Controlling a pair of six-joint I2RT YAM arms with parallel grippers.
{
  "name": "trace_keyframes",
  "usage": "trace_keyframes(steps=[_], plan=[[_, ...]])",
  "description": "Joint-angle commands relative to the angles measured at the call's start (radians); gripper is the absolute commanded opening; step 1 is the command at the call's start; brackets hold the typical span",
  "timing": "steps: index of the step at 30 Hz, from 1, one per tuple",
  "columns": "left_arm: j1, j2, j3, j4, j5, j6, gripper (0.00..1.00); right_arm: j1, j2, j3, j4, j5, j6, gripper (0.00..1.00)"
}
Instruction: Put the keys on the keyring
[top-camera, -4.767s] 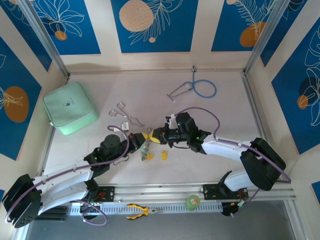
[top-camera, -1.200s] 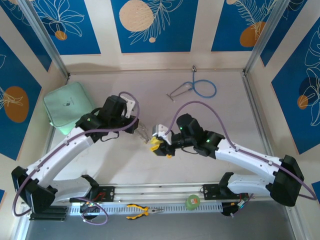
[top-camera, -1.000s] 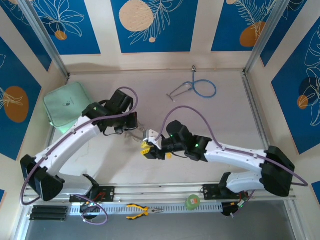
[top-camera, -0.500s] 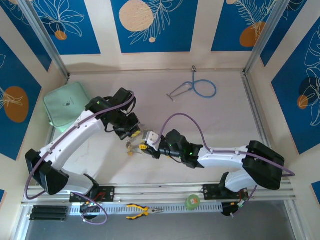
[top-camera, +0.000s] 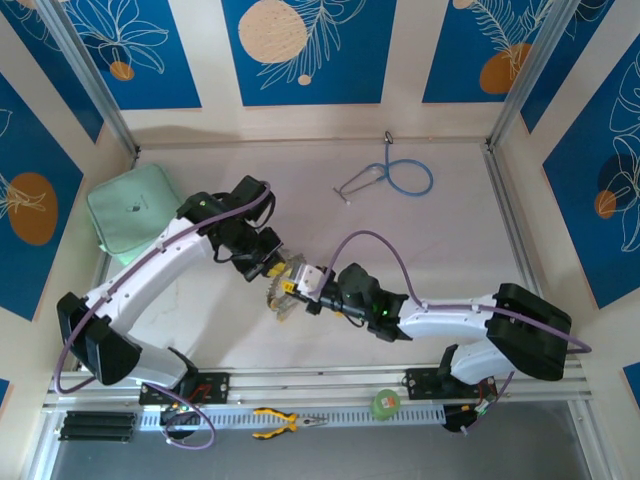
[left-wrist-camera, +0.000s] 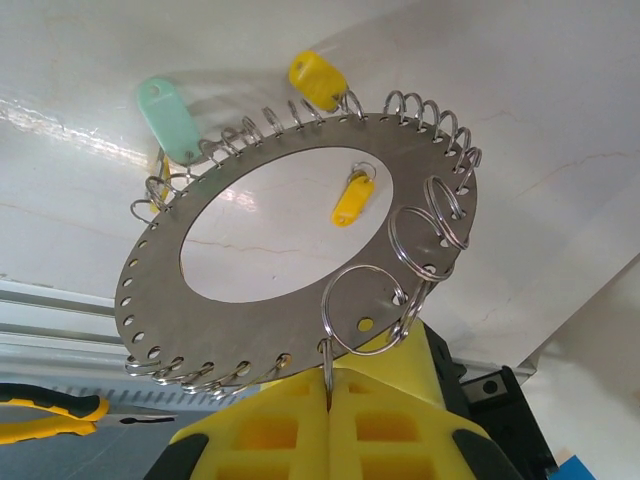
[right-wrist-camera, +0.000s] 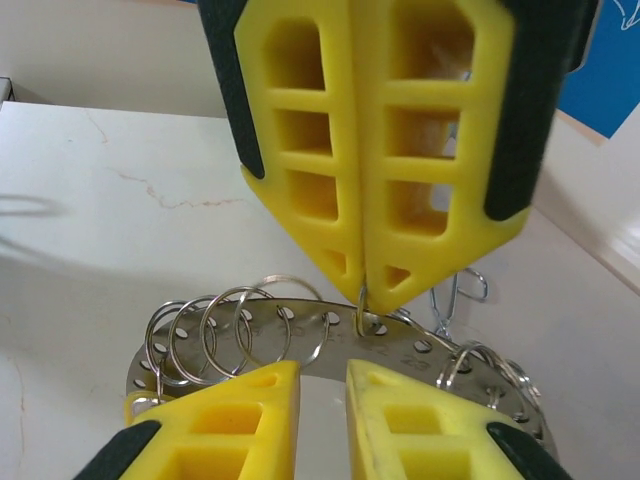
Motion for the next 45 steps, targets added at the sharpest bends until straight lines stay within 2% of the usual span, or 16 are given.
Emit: trace_keyframes(steps=[1, 6, 31, 34, 37, 40, 42, 43, 45], plan=[[0.011, 0.005, 0.028, -0.034, 0.037, -0.086, 0.00, -0.001, -0.060, -0.031, 0.038, 0.014, -0.032, 0.20], [0.011, 0.009, 0.025, -0.023, 0.050, -0.092, 0.00, -0.016, -0.083, -0.037, 0.023, 0.012, -0.044, 0.21], [0.009, -0.013, -0.019, 0.004, 0.083, -0.171, 0.00, -0.027, 0.038, 0.052, 0.106, 0.001, -0.047, 0.21], [0.009, -0.016, -0.024, 0.009, 0.088, -0.179, 0.00, -0.028, 0.047, 0.062, 0.099, 0.011, -0.049, 0.15], [0.009, -0.022, -0.026, 0.013, 0.089, -0.186, 0.00, -0.031, 0.050, 0.064, 0.104, 0.024, -0.046, 0.02], [0.011, -0.053, -0.054, 0.048, 0.058, -0.203, 0.00, -0.037, 0.044, 0.055, 0.103, 0.013, -0.035, 0.00], [0.015, -0.096, -0.096, 0.127, 0.014, -0.204, 0.14, -0.044, 0.033, 0.045, 0.097, -0.002, -0.024, 0.00], [0.018, -0.123, -0.112, 0.166, -0.038, -0.193, 0.25, -0.051, 0.024, 0.037, 0.092, -0.020, -0.010, 0.00], [0.025, -0.177, -0.126, 0.221, -0.175, -0.141, 0.43, -0.070, 0.005, 0.021, 0.079, -0.054, 0.020, 0.00]])
